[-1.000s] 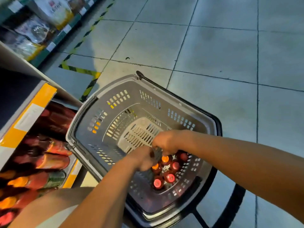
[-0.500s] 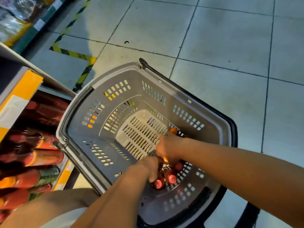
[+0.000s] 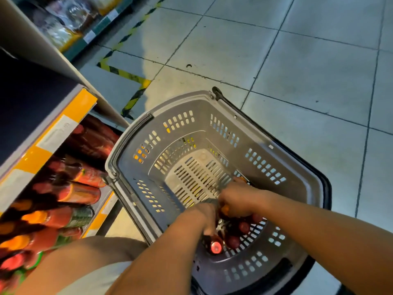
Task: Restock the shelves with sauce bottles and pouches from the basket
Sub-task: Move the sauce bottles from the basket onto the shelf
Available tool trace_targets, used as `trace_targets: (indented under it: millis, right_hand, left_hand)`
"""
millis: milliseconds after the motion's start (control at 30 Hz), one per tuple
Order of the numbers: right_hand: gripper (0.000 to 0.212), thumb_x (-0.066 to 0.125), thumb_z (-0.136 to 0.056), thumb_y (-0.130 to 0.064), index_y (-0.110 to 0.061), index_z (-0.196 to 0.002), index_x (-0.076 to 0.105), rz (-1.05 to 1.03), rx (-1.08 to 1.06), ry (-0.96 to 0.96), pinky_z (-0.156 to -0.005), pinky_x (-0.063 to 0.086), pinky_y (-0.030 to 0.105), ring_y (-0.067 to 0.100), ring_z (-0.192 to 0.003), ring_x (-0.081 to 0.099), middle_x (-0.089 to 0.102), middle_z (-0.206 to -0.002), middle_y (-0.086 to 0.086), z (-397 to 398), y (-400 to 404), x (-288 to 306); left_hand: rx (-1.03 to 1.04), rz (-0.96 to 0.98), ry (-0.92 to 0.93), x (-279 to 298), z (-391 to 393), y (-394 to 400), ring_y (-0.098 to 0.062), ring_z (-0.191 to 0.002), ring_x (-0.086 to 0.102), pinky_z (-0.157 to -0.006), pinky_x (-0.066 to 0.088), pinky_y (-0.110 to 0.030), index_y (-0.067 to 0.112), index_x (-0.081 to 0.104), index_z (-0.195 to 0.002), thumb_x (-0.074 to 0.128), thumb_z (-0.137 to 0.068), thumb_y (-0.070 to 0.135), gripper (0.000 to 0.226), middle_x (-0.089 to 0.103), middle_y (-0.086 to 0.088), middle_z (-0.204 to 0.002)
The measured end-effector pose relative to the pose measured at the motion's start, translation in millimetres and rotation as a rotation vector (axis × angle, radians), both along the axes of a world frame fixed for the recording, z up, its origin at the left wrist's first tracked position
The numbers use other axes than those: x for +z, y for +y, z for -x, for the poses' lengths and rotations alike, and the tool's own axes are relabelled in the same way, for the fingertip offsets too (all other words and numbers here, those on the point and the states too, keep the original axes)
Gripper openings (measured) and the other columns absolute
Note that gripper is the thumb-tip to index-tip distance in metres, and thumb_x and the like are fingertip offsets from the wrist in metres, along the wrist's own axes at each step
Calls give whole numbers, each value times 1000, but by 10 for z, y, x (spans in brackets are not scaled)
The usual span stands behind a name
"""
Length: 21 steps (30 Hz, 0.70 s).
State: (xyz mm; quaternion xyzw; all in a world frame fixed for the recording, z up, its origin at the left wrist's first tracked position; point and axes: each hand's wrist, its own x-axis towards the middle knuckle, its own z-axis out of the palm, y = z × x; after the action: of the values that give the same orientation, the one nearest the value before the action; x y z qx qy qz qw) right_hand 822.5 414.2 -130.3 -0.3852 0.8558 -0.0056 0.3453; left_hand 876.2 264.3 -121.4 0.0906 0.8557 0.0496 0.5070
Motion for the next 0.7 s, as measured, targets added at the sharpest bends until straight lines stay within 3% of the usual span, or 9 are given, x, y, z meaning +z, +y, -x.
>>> trace_targets:
  millis: [67,167,267,367,500,633,700]
  right_hand:
    - [28,57,-78,-45,-26,-94,70,30,-52,-27,-88,49,36,24,-90,64,69,-89,-2,44,-6,91]
    - [22,61,-72,-48,-27,-81,59,134,-159,2,-71,42,30,18,-79,59,62,-78,-6,92,25,265]
    - [26,62,-70,-52,-31,-84,56,230,-307,69,-78,49,35,17,-88,57,57,-83,-9,121,-8,587]
    - [35,58,-64,-55,-25,-82,64,412,-495,83,-72,51,39,18,-78,59,62,-74,-4,44,-70,1036]
    - [9,75,-82,-32,-28,-85,68,726,-836,161,-63,48,33,7,-71,63,69,-76,-6,-219,-47,1560]
    - [8,77,-88,-21,-26,-84,72,951,-1012,243,-59,46,19,-9,-69,62,71,-72,-11,-478,-63,2003]
    - [4,76,-87,-22,-25,-84,75,1031,-1069,223,-60,51,29,-7,-69,65,73,-74,-16,-627,-152,2208]
  left_hand:
    - [58,-3,79,118,-4,-74,-33,-110,67,-84,56,-37,14,48,-139,78,-80,9,66,66,-15,-123]
    - [239,-37,270,382,-1,-212,-35,-116,66,-87,52,-41,24,53,-125,72,-84,18,45,66,-11,-122]
    - [324,-72,424,691,36,-324,-37,-114,65,-85,51,-41,24,53,-117,72,-84,24,38,67,-11,-117]
    - [419,-123,569,1157,51,-434,-38,-113,64,-85,53,-43,26,54,-109,69,-85,28,29,67,-10,-118]
    - [607,-282,843,1830,-154,-727,-35,-93,64,-74,55,-42,24,48,-91,67,-84,33,23,67,-5,-97]
    - [788,-466,1095,2371,-745,-1173,-21,-76,59,-68,52,-44,27,50,-93,72,-86,36,25,62,3,-78]
    - [874,-531,1226,2584,-1124,-1441,-12,-75,59,-68,51,-40,31,54,-98,75,-87,38,24,64,6,-79]
